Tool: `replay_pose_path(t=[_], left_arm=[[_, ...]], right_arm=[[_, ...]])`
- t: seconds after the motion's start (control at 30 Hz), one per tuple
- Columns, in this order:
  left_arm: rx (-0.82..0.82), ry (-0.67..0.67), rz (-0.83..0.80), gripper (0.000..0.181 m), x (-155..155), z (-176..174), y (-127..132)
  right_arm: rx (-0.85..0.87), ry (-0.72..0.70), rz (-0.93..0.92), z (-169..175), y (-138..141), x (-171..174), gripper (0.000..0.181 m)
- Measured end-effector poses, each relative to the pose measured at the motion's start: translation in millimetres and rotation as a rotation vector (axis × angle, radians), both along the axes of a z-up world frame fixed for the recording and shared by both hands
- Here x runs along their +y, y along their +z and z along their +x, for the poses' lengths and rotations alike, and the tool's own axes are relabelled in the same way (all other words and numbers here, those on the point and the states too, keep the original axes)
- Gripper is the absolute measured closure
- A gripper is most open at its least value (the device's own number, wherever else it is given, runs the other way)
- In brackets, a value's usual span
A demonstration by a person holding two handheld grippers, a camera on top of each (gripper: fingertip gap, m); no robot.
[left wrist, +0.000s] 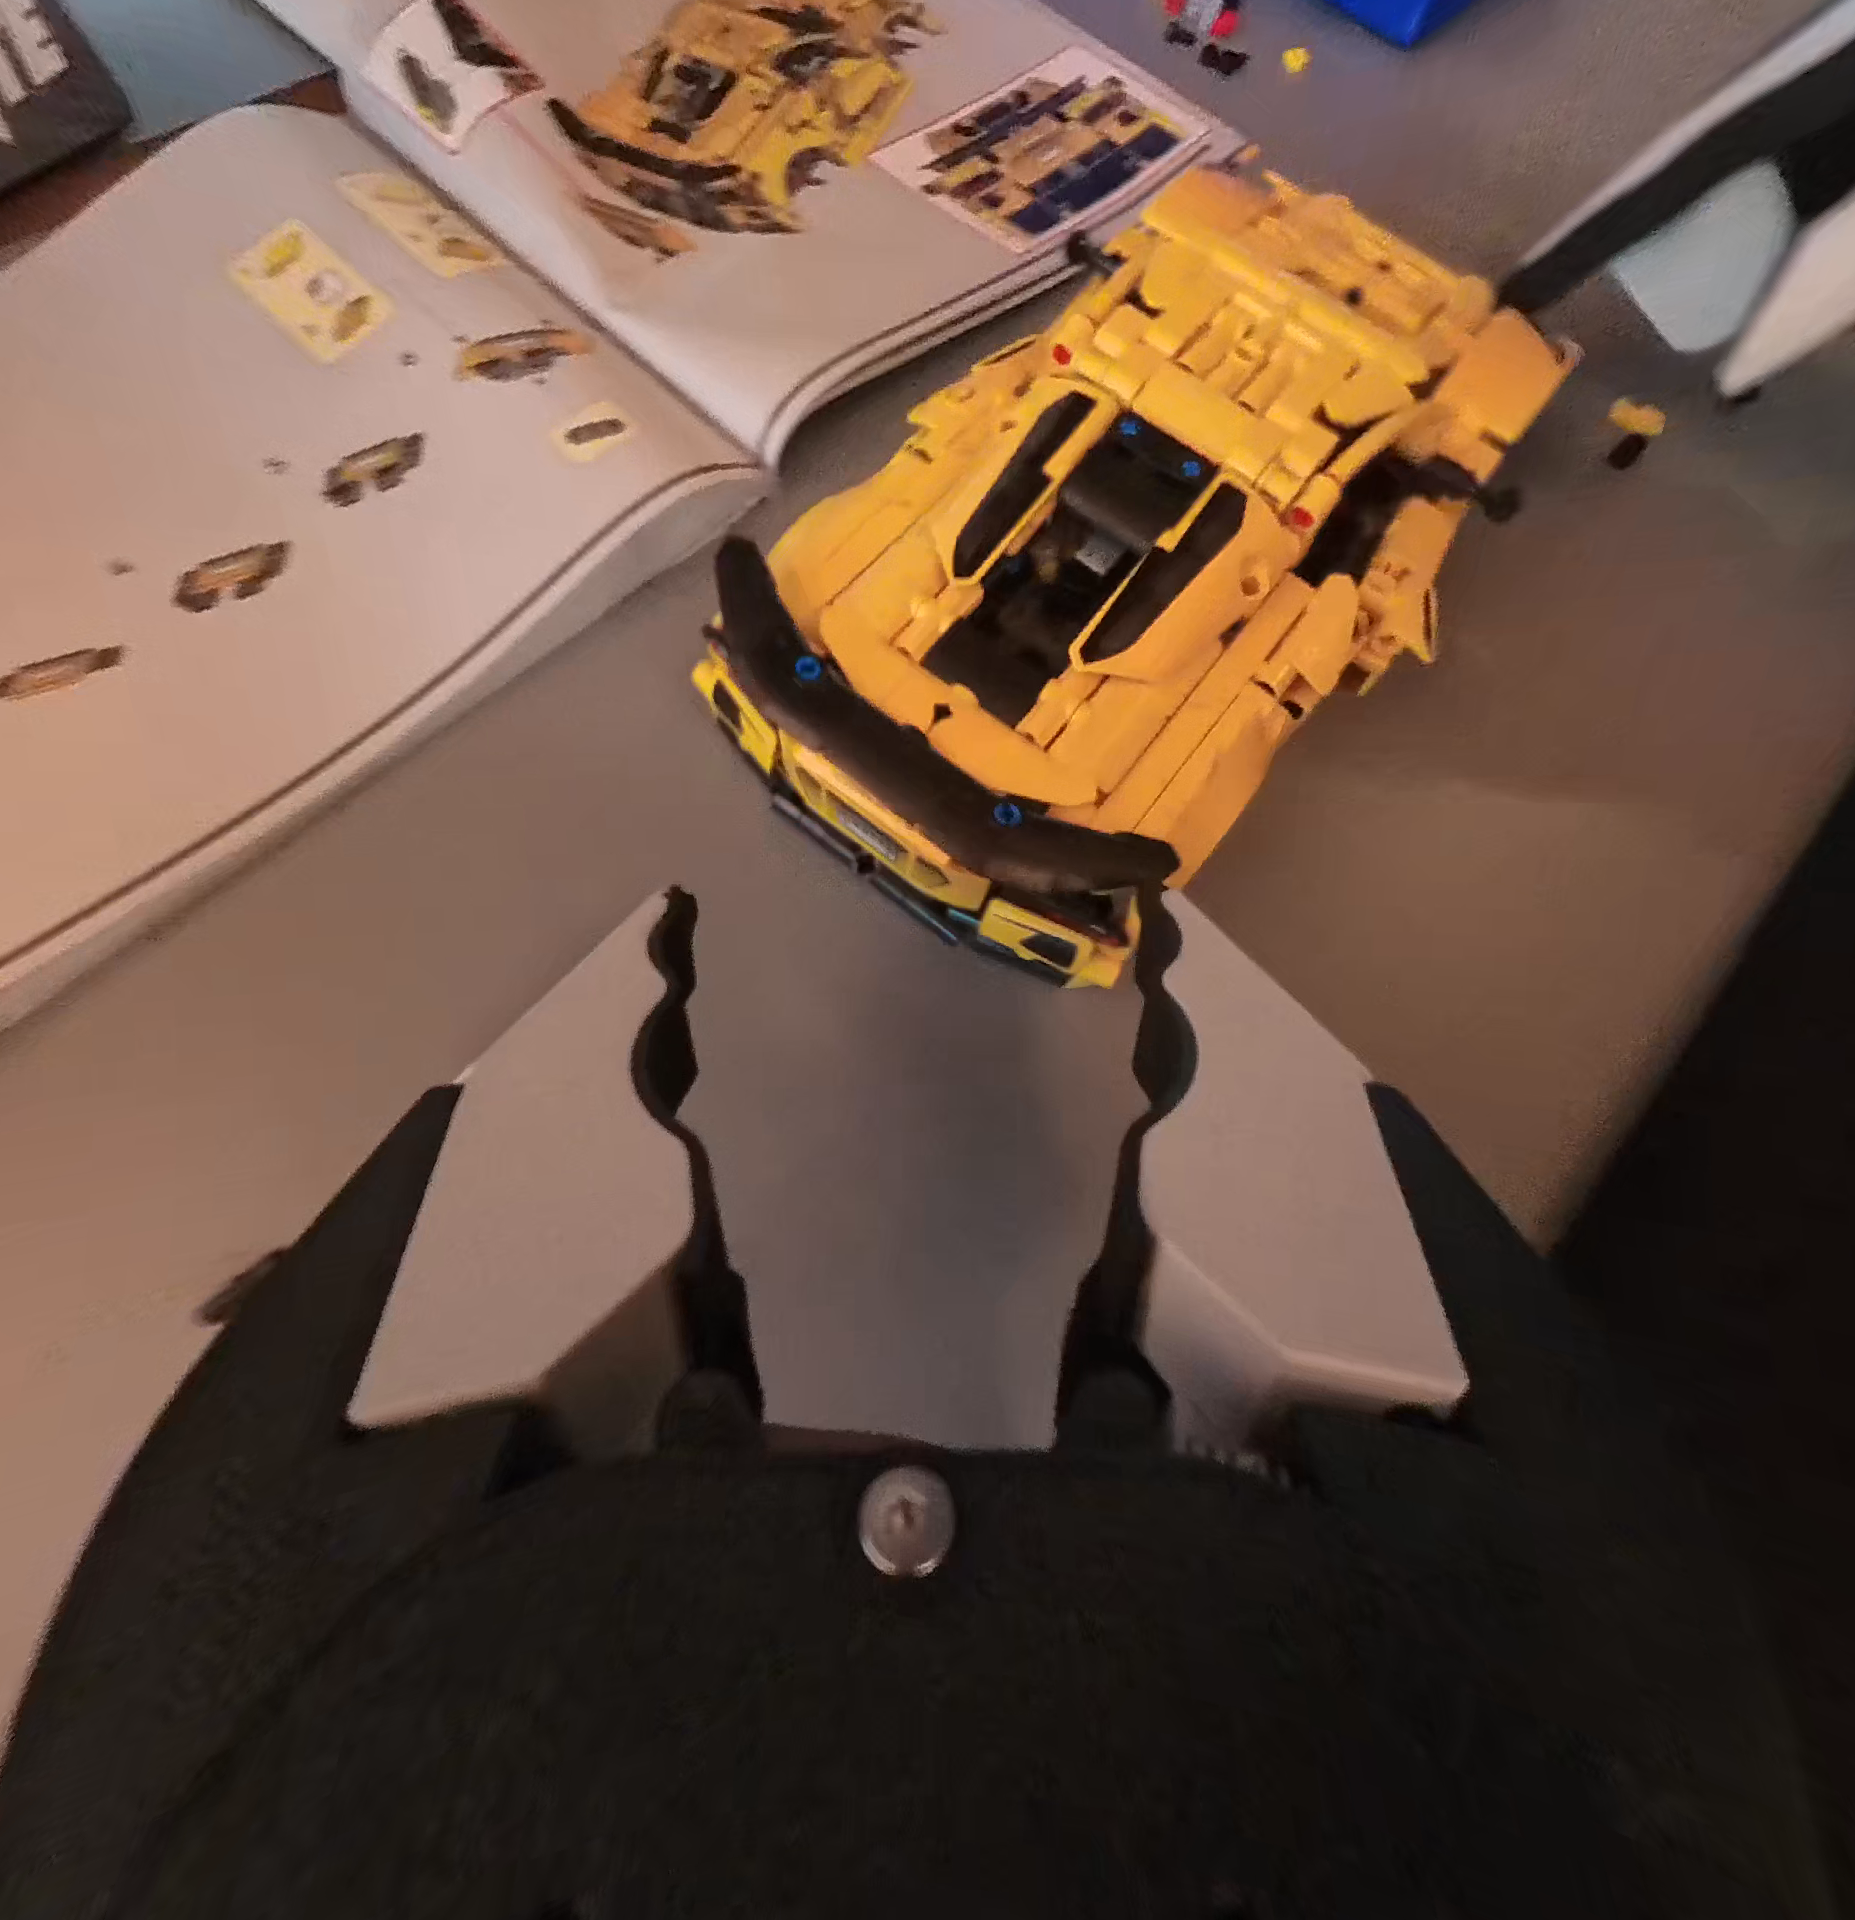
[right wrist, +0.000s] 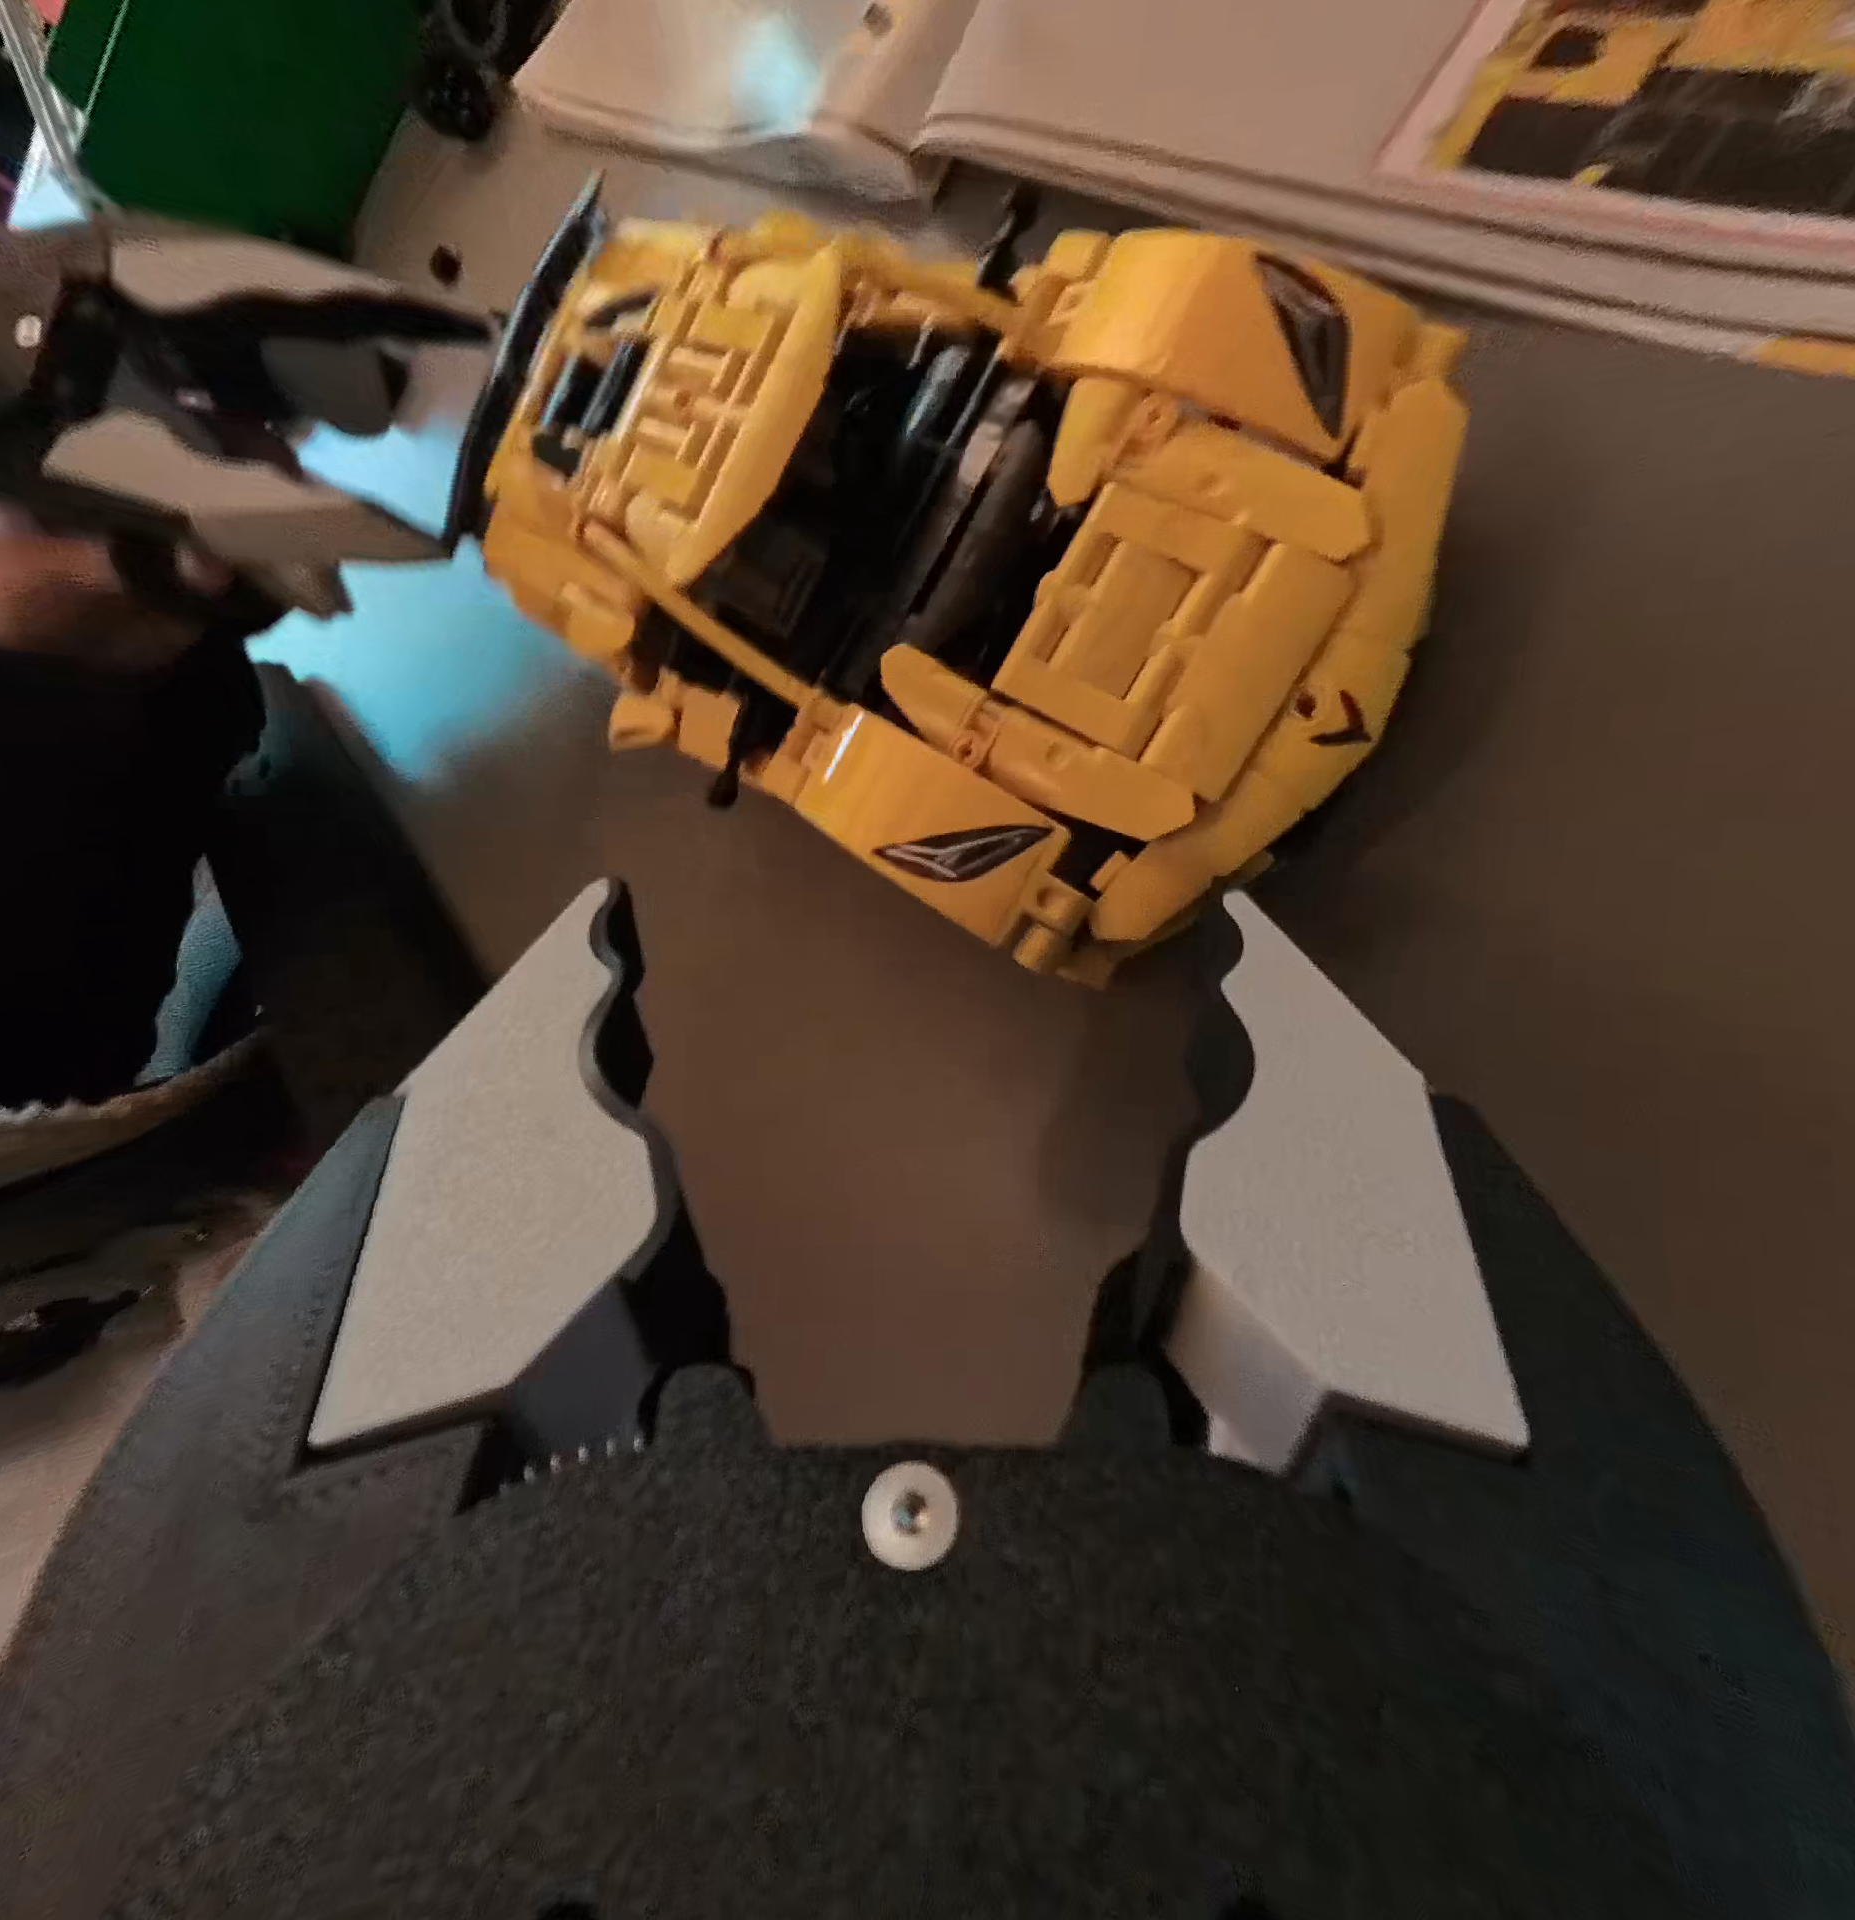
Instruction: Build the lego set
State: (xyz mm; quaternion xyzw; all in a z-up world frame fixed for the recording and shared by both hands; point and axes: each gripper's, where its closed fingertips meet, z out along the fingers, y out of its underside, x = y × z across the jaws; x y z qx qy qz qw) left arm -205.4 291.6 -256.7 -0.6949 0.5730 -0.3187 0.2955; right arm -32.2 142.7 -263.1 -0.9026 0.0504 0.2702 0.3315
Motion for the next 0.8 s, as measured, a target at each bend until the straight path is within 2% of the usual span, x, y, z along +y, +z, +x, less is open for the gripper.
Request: replay_pose_path(t=[0.17,0.27,0.33,0.47,0.57,0.73,0.8], left_arm=[[0.003,0.048,-0.019,0.100,35.6,-11.2,0.6],[-0.062,0.061,-0.057,0.100,42.1,-12.0,10.5],[-0.125,0.070,-0.107,0.100,44.1,-7.6,18.9],[-0.198,0.038,-0.274,0.100,36.2,10.7,21.4],[-0.232,-0.019,-0.374,0.103,22.2,19.6,22.6],[-0.204,-0.043,-0.345,0.106,12.6,8.0,20.3],[-0.213,-0.030,-0.364,0.106,13.3,1.7,21.2]], right_arm=[[-0.026,0.077,-0.037,-35.0,-1.5,-3.8,0.081],[-0.081,0.040,-0.018,-18.2,-0.3,5.5,0.087],[-0.069,-0.032,0.018,0.5,0.5,21.5,0.083],[0.000,-0.115,0.060,22.5,-1.0,51.5,0.084],[0.089,-0.081,0.085,12.8,1.9,61.6,0.089],[0.142,-0.055,0.121,2.0,8.2,68.1,0.075],[0.161,-0.035,0.108,0.5,9.1,66.5,0.082]])
